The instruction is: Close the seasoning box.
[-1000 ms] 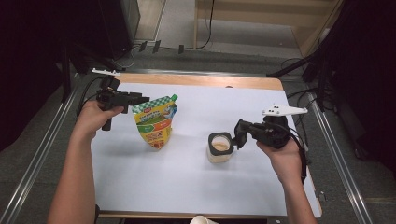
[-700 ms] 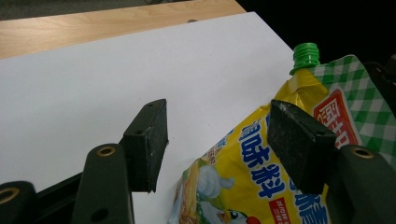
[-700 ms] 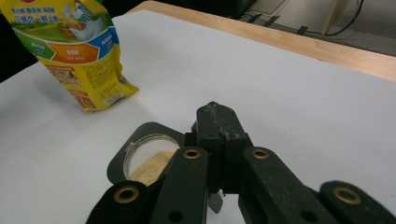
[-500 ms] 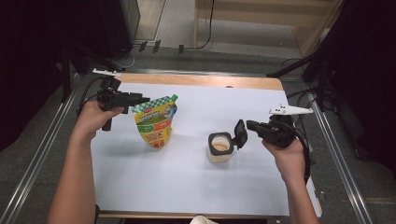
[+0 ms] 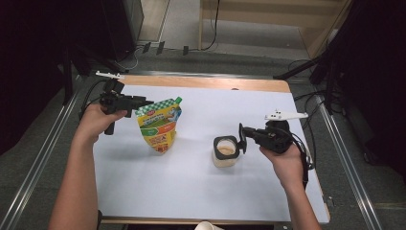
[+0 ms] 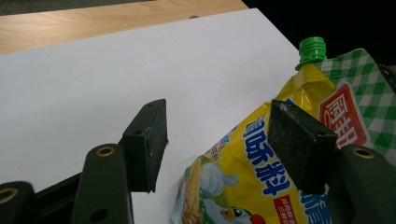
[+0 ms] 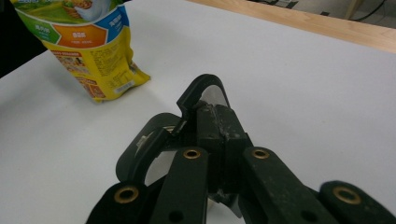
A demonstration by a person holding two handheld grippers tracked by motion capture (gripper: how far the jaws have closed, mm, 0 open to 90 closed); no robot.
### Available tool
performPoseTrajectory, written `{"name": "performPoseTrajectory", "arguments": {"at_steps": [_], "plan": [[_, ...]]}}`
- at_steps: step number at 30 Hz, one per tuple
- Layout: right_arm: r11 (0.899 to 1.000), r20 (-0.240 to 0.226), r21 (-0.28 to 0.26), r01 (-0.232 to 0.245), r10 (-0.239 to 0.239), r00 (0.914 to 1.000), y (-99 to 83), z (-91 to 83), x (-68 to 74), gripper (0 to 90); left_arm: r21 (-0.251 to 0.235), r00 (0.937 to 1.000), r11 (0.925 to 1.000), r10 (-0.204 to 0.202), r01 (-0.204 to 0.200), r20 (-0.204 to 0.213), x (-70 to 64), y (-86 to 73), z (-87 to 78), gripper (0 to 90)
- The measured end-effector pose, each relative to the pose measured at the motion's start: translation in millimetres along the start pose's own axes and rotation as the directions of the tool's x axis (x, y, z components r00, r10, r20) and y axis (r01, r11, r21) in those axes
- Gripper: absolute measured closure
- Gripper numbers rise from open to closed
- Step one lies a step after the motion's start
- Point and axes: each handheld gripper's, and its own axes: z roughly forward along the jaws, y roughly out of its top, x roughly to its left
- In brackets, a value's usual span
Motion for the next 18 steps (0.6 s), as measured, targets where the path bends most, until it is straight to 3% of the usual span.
{"name": "performPoseTrajectory", "arguments": {"at_steps": [18], "plan": [[0.999, -0.053, 0.017, 0.039, -0.038, 0.9979, -7.7, 30.0, 19.0, 90.0, -0.004, 0.9999, 1.0000, -0.003, 0.003, 0.010, 2.9, -0.5, 0.2, 38.6]]}}
